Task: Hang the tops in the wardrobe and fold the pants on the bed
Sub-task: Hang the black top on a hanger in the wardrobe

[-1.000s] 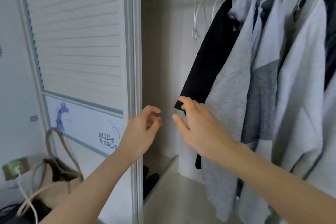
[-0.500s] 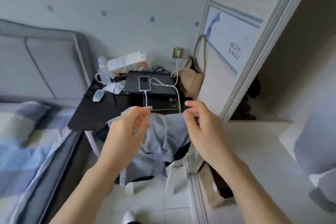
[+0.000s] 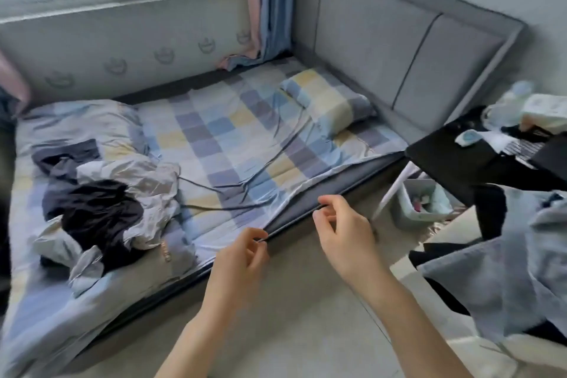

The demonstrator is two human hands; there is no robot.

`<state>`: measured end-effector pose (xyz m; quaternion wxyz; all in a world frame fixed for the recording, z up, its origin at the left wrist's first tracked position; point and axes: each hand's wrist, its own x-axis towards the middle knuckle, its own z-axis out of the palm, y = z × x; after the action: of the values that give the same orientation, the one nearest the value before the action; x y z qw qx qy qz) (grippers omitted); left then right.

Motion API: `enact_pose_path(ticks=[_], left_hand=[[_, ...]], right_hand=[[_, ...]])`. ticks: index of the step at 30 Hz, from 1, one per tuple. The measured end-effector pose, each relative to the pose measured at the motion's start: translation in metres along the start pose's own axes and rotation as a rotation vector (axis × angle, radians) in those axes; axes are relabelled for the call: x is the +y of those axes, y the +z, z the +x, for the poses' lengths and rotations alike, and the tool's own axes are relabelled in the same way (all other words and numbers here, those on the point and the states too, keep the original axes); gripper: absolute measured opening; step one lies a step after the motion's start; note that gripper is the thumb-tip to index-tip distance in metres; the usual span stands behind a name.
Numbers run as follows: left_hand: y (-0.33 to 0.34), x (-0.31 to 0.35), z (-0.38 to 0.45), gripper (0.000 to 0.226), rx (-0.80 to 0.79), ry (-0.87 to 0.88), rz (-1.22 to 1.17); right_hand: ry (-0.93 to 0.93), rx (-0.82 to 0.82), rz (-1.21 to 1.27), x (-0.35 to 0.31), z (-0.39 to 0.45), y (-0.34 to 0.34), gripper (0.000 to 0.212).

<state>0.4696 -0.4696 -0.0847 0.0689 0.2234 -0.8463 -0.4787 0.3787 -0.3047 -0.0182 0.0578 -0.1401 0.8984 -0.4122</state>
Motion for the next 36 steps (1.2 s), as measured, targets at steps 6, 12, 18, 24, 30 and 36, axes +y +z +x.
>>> enact_pose_path(ticks=[6, 12, 18, 24, 30, 36], left_hand=[[-0.116, -0.114, -0.022, 0.018, 0.172, -0.177, 0.029], [-0.23, -0.242, -0.033, 0.023, 0.232, -0.487, -0.033], [-0.295, -0.327, 0.004, 0.018, 0.259, -0.708, -0.132], [-0.324, -0.383, 0.092, 0.009, 0.21, -0.8, -0.166], [-0.337, -0.436, 0.194, 0.016, 0.177, -0.908, -0.18], [-0.329, -0.506, 0.285, 0.052, 0.124, -0.969, -0.086]], right_hand=[[-0.04, -0.265, -0.001, -0.074, 0.003, 0.149, 0.026], [-0.022, -0.477, -0.029, -0.139, -0.006, 0.296, 0.024], [0.037, -0.627, -0.029, -0.174, 0.021, 0.398, 0.013], [0.158, -0.715, -0.044, -0.187, 0.107, 0.488, 0.017], [0.391, -0.85, -0.01, -0.176, 0.217, 0.599, 0.031], [0.829, -0.867, 0.133, -0.131, 0.299, 0.714, 0.041]])
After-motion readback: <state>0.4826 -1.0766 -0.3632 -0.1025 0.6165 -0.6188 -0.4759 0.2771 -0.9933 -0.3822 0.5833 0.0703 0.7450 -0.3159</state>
